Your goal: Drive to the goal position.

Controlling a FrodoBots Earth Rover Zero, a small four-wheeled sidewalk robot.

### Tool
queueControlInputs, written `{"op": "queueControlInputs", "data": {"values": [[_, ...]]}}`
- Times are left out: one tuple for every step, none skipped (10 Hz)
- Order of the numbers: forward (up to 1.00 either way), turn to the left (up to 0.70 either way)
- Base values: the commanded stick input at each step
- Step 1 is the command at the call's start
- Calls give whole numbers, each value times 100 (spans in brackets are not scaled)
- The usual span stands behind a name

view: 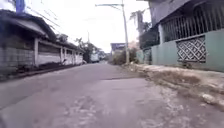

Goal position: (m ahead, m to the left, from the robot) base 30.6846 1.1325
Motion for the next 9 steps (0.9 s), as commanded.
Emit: {"op": "queueControlInputs", "data": {"values": [[85,0],[85,0],[85,0],[85,0],[85,0],[85,5],[85,28],[85,34],[85,34]]}}
